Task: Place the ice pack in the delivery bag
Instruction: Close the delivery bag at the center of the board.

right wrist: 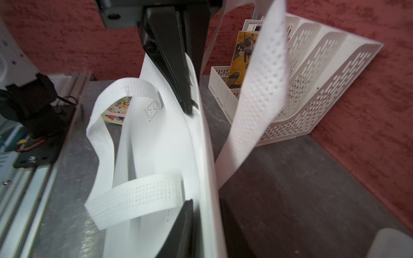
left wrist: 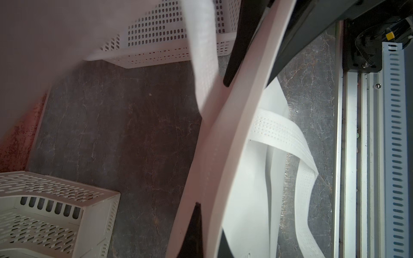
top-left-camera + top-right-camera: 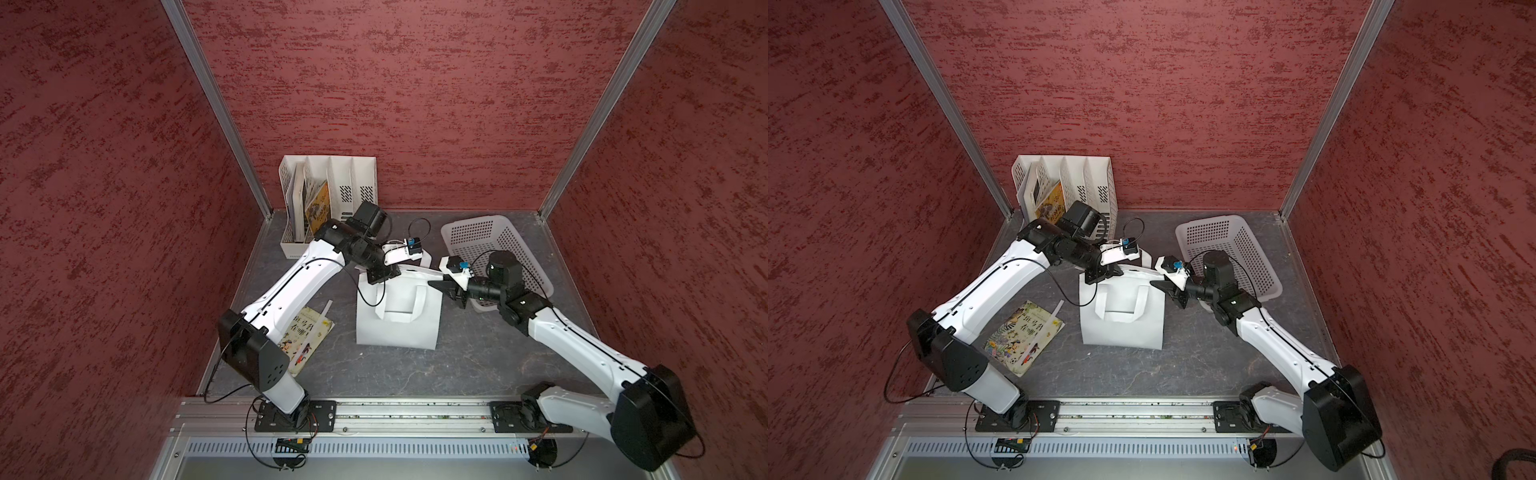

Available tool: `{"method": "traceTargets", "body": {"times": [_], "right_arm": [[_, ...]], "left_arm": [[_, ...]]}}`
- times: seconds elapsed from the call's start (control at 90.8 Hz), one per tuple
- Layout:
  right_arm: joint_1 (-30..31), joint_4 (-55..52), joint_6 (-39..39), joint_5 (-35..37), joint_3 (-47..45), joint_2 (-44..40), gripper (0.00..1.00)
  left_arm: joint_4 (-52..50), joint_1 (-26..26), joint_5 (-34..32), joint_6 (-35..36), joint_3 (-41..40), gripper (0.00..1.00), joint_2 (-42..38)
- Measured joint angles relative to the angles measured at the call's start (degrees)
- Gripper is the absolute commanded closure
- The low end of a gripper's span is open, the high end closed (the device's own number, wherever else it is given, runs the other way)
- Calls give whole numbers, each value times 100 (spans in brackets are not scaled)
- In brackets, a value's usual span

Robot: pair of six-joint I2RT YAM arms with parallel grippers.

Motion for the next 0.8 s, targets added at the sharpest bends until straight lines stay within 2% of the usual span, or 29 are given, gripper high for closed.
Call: {"method": "traceTargets", "body": {"times": [0.11, 0.297, 0.485, 0.54, 0.617, 0.661, 0.705, 0.76, 0.804], "right_arm": [[7, 90, 168, 0, 0, 0, 60], [15, 197, 391, -52, 39, 205, 63], [48, 221, 376, -81, 107, 422, 64], [57, 197, 293, -72, 111, 422, 70], [66, 144, 168, -35, 111, 411, 86], [68, 94, 131, 7, 111, 396, 87], [70, 66, 72, 42, 111, 376, 84], [79, 61, 28, 46, 111, 358, 69], [81, 63, 37, 31, 111, 356, 64]], "left_arm": [[195, -85, -136, 13, -116, 100, -35], [577, -229, -391, 129, -509, 100, -317], [675, -260, -520, 203, -562, 100, -352], [695, -262, -531, 214, -573, 100, -352], [732, -260, -546, 240, -581, 100, -352], [748, -260, -546, 251, -599, 100, -363], [756, -260, -542, 260, -623, 100, -387], [750, -260, -535, 275, -640, 100, -415], [730, -260, -525, 297, -643, 100, -426]]}}
